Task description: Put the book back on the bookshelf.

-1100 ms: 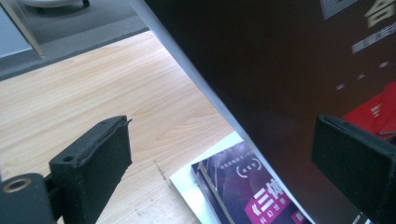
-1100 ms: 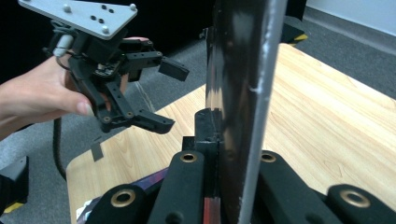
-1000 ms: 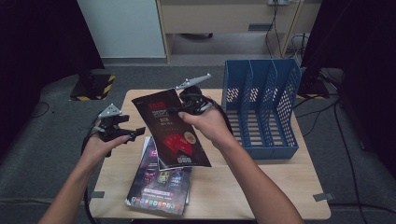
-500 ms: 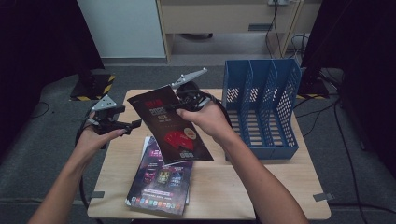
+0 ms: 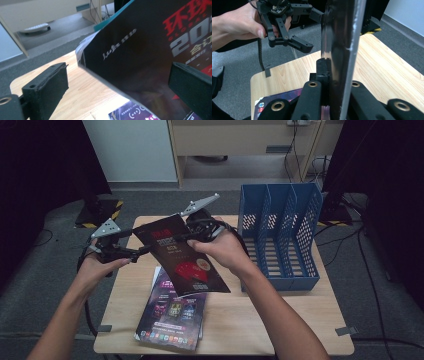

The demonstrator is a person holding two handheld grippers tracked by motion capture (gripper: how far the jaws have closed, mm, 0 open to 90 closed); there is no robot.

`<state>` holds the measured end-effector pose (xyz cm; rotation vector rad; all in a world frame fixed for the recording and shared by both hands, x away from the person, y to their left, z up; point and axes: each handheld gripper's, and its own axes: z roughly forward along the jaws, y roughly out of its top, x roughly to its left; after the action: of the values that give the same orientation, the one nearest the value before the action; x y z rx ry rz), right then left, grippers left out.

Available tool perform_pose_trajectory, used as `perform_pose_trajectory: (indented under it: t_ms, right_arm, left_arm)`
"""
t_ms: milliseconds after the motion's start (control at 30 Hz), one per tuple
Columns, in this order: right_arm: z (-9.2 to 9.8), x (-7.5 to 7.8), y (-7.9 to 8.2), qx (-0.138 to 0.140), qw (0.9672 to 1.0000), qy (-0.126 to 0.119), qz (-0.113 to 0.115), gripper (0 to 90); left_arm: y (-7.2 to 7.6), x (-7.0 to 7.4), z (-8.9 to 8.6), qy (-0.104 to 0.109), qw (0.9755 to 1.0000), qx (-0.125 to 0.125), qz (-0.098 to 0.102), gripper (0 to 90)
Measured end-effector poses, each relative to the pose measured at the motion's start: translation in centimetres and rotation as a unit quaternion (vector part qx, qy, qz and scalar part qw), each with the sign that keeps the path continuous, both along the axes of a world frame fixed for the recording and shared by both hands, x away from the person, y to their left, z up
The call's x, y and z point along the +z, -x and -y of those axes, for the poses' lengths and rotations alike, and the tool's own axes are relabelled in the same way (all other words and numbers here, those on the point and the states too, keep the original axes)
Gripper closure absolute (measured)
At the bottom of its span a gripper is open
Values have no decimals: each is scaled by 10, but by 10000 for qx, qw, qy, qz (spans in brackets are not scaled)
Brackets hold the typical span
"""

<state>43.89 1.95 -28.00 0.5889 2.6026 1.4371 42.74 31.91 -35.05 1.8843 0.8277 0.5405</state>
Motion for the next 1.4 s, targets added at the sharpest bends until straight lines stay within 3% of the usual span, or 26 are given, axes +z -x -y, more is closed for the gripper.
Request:
perform_pose_trajectory:
  t_ms: [367,600,767,1100,1267,1400]
  right_arm:
    - [0,11,4,107,9998,92,123,870]
    - [3,13,-4,130,9996,159,172,870]
    - [2,16,-5,250,9993,204,181,871]
    - [-4,24,-7,376,9989,143,228,871]
    - [-6,23,-7,395,9985,253,270,871]
    - [-6,22,-8,338,9986,297,276,871]
  left_arm:
    - [-5,10,1,77,9998,-197,19,14]
    - [-17,16,1,-102,9992,-381,-111,17]
    - [-23,20,5,-184,9984,-525,-97,17]
    - [-25,21,8,-87,9975,-665,-226,40]
    - [-26,18,8,-51,9956,-867,-352,133]
    - [-25,18,10,-59,9943,-983,-407,273]
